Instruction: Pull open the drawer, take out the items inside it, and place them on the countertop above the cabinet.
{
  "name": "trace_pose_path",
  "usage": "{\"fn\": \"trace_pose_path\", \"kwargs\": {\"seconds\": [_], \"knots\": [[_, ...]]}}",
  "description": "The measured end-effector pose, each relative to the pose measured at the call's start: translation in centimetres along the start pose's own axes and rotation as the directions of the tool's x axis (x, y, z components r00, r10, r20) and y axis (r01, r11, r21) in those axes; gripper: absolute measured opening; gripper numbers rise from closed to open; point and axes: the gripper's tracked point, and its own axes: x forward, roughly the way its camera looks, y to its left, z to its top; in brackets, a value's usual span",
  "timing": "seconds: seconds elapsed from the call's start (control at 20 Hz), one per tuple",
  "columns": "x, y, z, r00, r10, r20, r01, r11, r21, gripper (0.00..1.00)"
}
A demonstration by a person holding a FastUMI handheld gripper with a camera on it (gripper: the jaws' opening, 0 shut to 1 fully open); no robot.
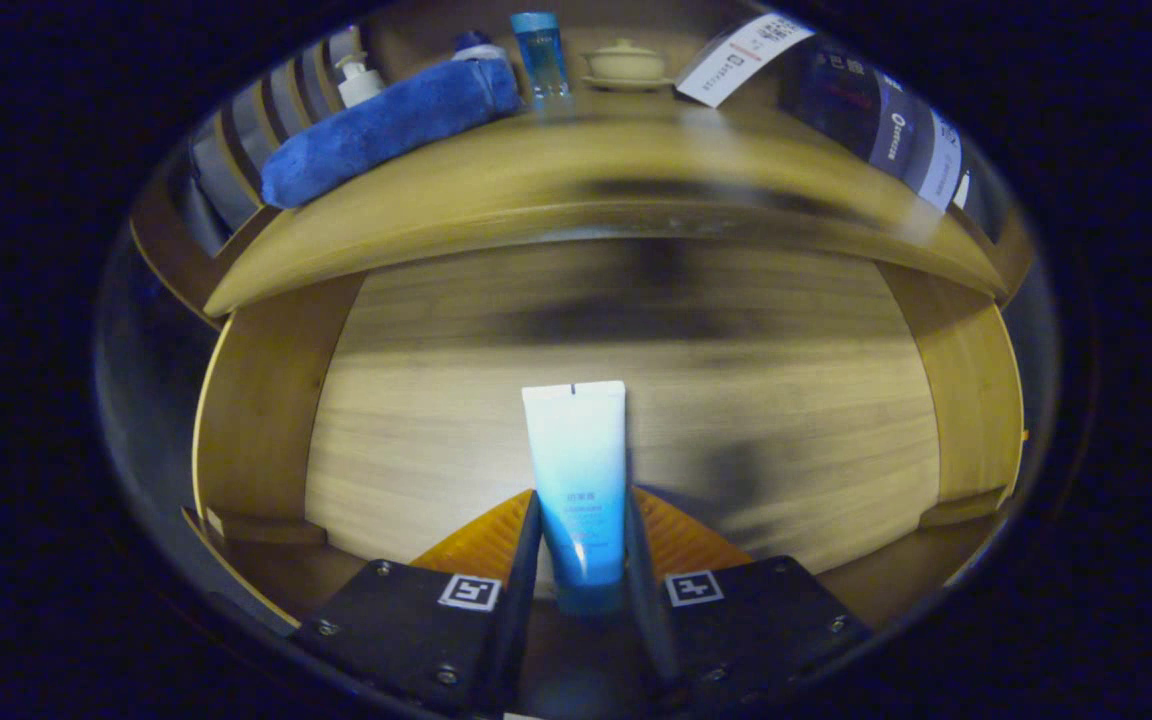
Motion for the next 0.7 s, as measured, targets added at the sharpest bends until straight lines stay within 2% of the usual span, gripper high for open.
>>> {"fn": "trace_pose_path", "kwargs": {"seconds": [0.15,0.3,0.7], "knots": [[-1.7,1.1,1.3,0.993,0.063,0.1,-0.065,0.998,0.011,0.45],[-3.5,1.3,2.7,0.971,0.105,0.216,-0.105,0.994,-0.013,0.45],[-9.4,2.1,7.3,0.857,0.168,0.486,-0.162,0.985,-0.055,0.45]]}}
